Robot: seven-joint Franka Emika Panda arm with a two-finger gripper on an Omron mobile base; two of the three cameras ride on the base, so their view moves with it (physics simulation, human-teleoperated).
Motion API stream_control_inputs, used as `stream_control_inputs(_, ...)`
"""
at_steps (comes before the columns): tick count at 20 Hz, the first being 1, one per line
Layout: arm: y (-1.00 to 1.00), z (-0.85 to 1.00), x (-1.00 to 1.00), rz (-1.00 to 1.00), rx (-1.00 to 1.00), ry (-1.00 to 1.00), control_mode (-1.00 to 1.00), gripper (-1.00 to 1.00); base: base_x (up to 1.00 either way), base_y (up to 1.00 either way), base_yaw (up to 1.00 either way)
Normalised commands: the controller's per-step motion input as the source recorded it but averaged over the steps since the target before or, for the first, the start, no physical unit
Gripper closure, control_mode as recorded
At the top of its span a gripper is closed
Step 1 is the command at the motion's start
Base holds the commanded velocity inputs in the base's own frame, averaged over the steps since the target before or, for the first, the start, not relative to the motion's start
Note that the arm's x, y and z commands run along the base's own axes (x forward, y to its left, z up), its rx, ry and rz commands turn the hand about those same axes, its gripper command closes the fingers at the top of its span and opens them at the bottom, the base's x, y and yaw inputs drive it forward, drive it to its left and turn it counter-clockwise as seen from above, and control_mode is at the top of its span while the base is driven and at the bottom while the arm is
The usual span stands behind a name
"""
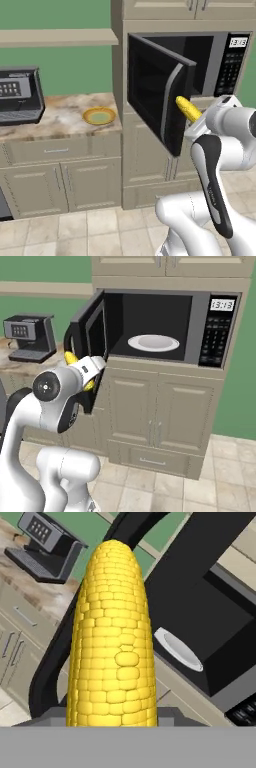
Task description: Pick the corn from the counter and place it in the microwave. Then turn on the microwave.
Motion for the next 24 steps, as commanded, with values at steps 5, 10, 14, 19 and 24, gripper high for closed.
stream_control_inputs(5, 0.0, 0.0, 0.0, 0.0, 0.0, 0.0, 1.0, 1.0, -0.03, -0.52, 0.03)
stream_control_inputs(10, 0.0, 0.0, 0.0, 0.0, 0.0, 0.0, 1.0, 1.0, 0.15, -0.45, 0.0)
stream_control_inputs(14, 0.0, 0.0, 0.0, 0.0, 0.0, 0.0, 1.0, 1.0, 0.11, -0.41, 0.01)
stream_control_inputs(19, 0.0, 0.0, 0.0, 0.0, 0.0, 0.0, 1.0, 1.0, 0.34, -0.37, 0.0)
stream_control_inputs(24, 0.0, 0.0, 0.0, 0.0, 0.0, 0.0, 1.0, 1.0, 0.67, -0.37, 0.0)
